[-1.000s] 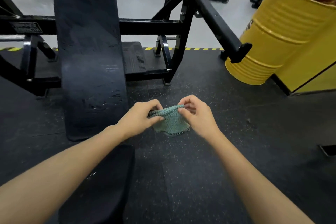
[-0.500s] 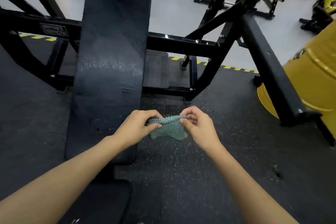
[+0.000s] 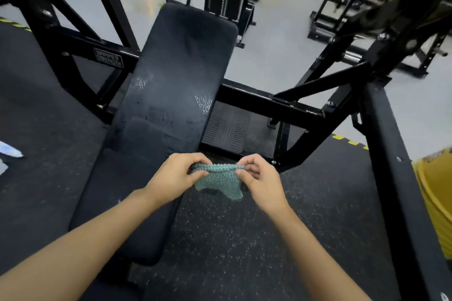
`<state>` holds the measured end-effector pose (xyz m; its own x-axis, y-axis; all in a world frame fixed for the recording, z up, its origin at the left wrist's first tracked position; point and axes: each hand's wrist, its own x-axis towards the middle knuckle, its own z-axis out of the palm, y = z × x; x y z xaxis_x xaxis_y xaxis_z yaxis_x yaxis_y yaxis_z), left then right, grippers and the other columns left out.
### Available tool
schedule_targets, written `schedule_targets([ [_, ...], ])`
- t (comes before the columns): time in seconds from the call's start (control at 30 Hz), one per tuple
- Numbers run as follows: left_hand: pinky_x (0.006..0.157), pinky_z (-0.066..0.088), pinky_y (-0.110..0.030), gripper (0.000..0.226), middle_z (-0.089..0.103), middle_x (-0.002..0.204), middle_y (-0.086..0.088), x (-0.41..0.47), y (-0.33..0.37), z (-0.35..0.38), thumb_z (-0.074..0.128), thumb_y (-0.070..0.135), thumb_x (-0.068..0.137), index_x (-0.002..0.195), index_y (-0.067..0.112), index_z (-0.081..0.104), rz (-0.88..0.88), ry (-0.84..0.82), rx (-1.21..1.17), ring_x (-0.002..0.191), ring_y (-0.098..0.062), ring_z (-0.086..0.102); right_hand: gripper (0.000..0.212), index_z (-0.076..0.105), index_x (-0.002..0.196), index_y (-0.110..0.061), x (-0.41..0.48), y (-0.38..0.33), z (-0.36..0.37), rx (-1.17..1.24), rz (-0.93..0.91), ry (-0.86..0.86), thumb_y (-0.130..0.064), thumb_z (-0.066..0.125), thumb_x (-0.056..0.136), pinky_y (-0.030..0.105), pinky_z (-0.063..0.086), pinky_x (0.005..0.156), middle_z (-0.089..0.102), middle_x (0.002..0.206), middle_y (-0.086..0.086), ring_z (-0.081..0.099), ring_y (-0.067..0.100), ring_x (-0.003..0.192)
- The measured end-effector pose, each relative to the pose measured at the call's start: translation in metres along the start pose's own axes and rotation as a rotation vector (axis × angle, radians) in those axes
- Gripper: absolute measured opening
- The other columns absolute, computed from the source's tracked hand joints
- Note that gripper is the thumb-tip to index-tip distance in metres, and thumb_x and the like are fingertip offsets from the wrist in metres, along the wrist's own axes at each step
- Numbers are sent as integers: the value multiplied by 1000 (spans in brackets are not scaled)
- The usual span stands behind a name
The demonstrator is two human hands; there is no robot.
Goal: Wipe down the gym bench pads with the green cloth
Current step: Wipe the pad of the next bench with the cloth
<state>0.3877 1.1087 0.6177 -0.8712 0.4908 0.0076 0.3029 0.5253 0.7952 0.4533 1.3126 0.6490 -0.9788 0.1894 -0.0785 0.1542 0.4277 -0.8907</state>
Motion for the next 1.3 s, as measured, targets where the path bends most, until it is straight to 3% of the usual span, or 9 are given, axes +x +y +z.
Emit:
schedule_targets([
  [0.27,72,52,-25,15,70,87,21,27,15,-16,72,16,90,101,26,74,-36,111,-28,77,3,63,17,60,87,-20,46,-27,-23,-28,-60,-89,-5,65,91,13,47,70,64,82,0,60,10,78],
  [0.37,76,55,-35,14,72,88,18,41,20,-30,73,16,89,99,26,74,-29,145,-56,80,-4,66,16,60,86,-18,63,-41,-27,-8,-74,-87,-3,65,91,14,47,69,63,79,-2,59,7,74],
  [0.53,80,56,-44,14,73,90,11,75,28,-58,74,14,88,98,24,74,6,165,-104,83,-15,70,9,63,90,-11,93,-67,-37,-17,-77,-57,-2,66,90,28,52,76,66,79,2,63,16,78],
  [0.7,82,55,-49,17,75,91,1,120,41,-94,74,11,87,92,28,74,68,172,-127,86,-32,68,17,62,85,-15,129,-100,-48,-39,-101,24,1,67,87,13,48,72,66,81,-3,61,8,77],
  [0.87,83,54,-49,13,75,92,1,157,53,-128,73,8,86,94,18,76,141,180,-124,87,-33,68,29,59,80,-22,161,-129,-56,-9,-127,53,5,67,85,12,46,70,63,75,-3,59,1,69],
  [0.97,83,55,-51,21,75,92,0,173,57,-143,73,10,87,92,30,73,151,179,-127,88,-33,68,27,58,81,-21,179,-142,-57,-4,-141,83,5,66,86,11,46,68,64,74,-3,57,-8,61],
  [1.07,82,55,-52,33,74,90,-2,183,56,-149,72,14,87,87,47,67,153,165,-125,87,-34,67,24,59,82,-20,190,-144,-55,14,-132,98,3,66,87,18,48,70,66,77,3,60,1,66],
  [1.2,83,55,-52,22,74,88,-6,194,51,-149,71,20,84,89,41,70,133,143,-154,86,-34,67,25,59,81,-20,201,-138,-55,31,-107,100,4,66,87,31,52,80,66,78,5,62,15,75],
  [1.3,84,55,-47,26,74,89,-6,206,51,-146,74,13,86,87,38,70,112,147,-152,86,-29,68,24,60,81,-20,214,-132,-58,22,-90,99,2,66,87,27,52,79,68,80,6,63,15,77],
])
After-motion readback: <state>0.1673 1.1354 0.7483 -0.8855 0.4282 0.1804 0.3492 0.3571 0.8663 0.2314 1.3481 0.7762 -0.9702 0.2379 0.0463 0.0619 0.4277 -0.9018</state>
